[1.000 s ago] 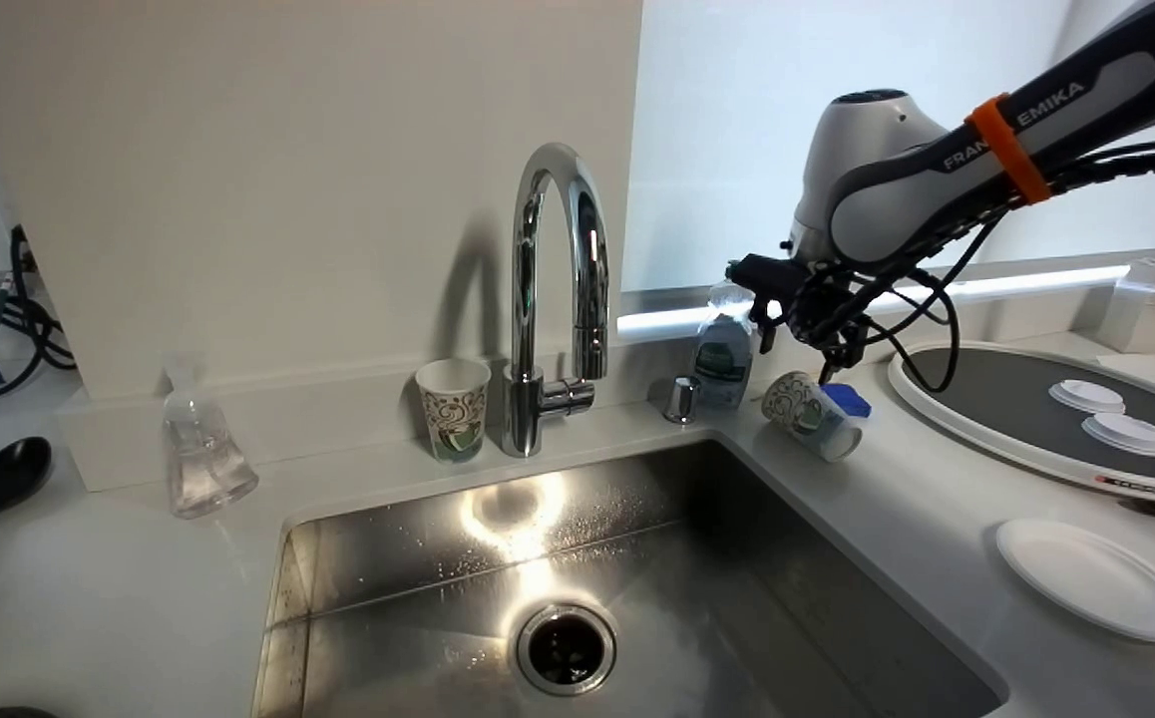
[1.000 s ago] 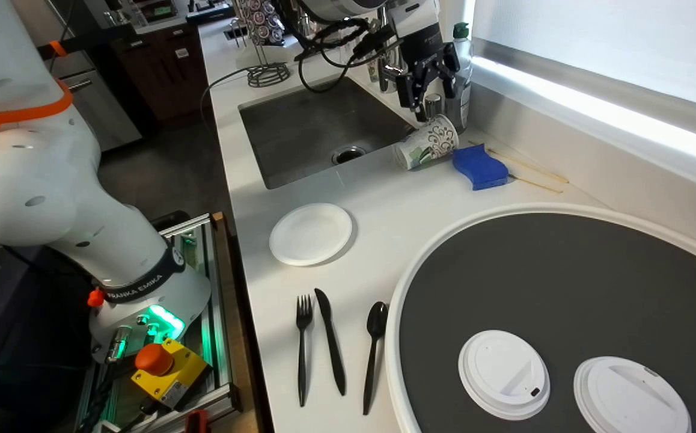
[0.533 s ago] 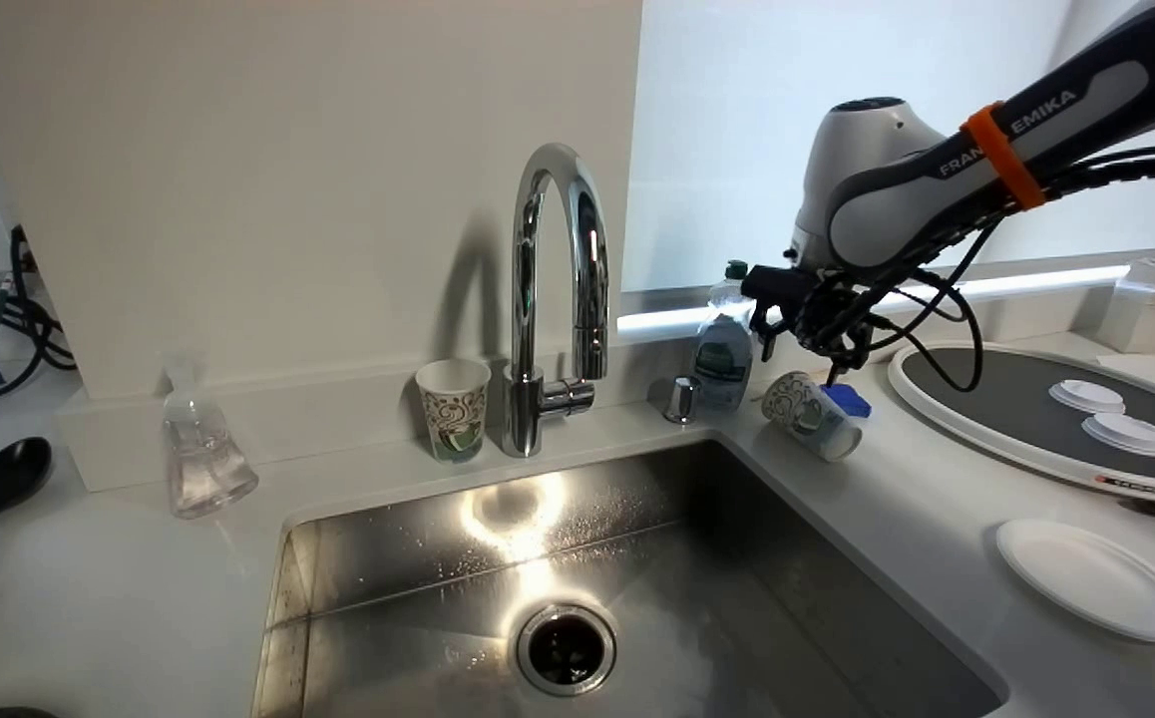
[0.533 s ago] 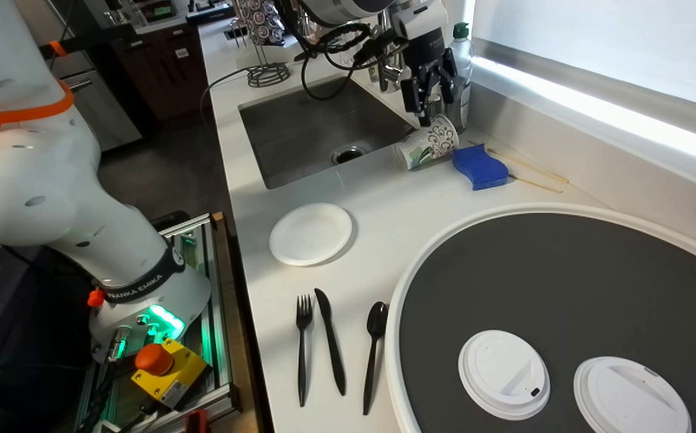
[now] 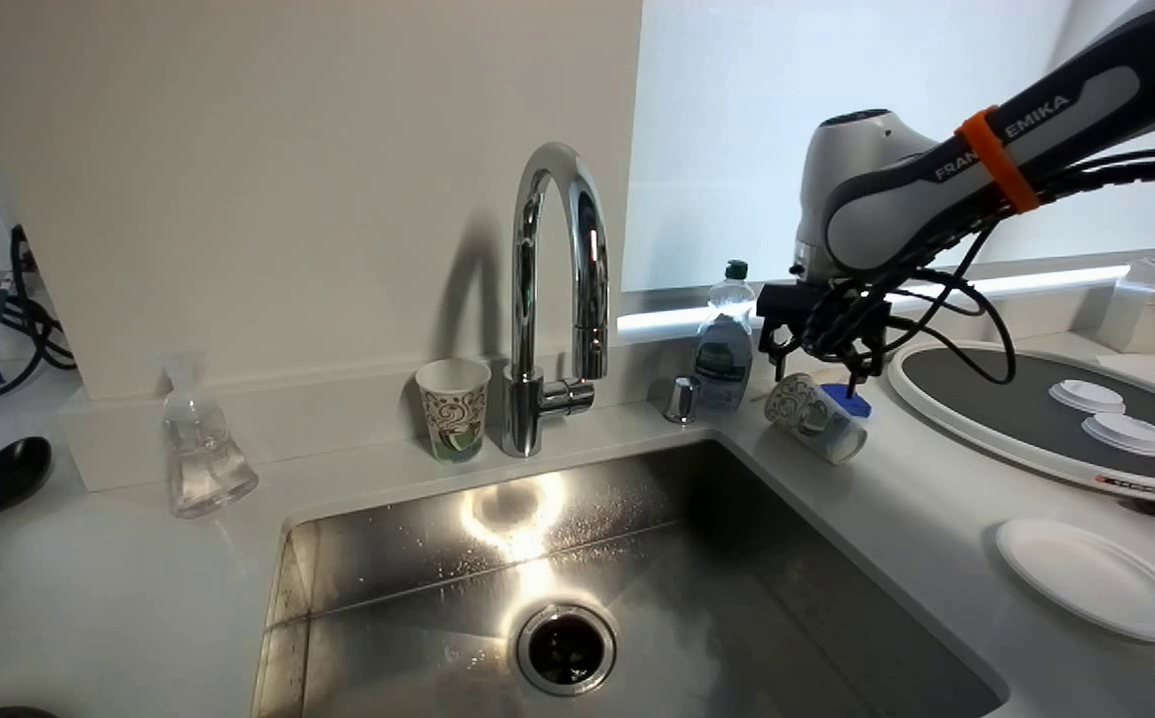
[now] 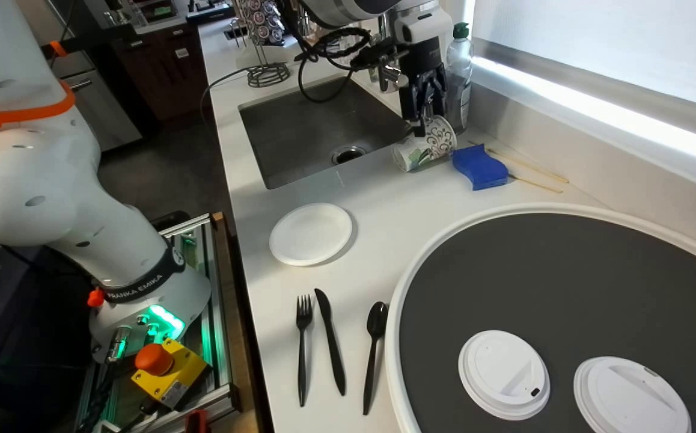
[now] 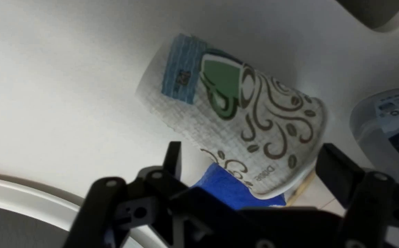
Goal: Make the stand up straight, and then put the blue object in the cup
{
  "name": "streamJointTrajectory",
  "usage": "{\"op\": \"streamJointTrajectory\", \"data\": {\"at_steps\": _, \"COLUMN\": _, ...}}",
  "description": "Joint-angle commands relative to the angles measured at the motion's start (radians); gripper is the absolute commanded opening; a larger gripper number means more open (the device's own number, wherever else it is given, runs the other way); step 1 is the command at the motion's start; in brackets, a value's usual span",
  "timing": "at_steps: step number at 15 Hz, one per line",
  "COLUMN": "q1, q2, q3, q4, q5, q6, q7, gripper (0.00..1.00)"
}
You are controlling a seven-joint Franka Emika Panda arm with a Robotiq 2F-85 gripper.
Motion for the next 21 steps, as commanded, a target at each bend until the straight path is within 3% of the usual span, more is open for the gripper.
{"op": "streamJointTrajectory", "data": {"at_steps": 1, "q1": 0.013, "q2": 0.023, "q3": -0.012, "q4": 0.036, "q5": -0.005, "q6": -0.070, "q7": -0.045, "gripper": 1.00}}
{"op": "streamJointTrajectory", "data": {"at_steps": 5, "q1": 0.015, "q2": 0.031, "q3": -0.014, "q4": 0.050, "q5": -0.004, "q6": -0.109, "q7": -0.067, "gripper": 0.94}}
{"op": "streamJointTrajectory", "data": {"at_steps": 6, "q1": 0.015, "q2": 0.031, "q3": -0.014, "q4": 0.051, "q5": -0.003, "q6": -0.115, "q7": -0.070, "gripper": 0.76}}
{"op": "streamJointTrajectory", "data": {"at_steps": 16, "q1": 0.009, "q2": 0.018, "q3": -0.024, "q4": 0.086, "q5": 0.002, "q6": -0.195, "q7": -0.065, "gripper": 0.04}}
{"op": "streamJointTrajectory", "data": {"at_steps": 17, "q1": 0.006, "q2": 0.011, "q3": -0.024, "q4": 0.085, "q5": 0.011, "q6": -0.198, "q7": -0.069, "gripper": 0.00}}
{"op": "streamJointTrajectory", "data": {"at_steps": 21, "q1": 0.005, "q2": -0.033, "q3": -0.031, "q4": 0.051, "q5": 0.004, "q6": -0.182, "q7": -0.050, "gripper": 0.00}}
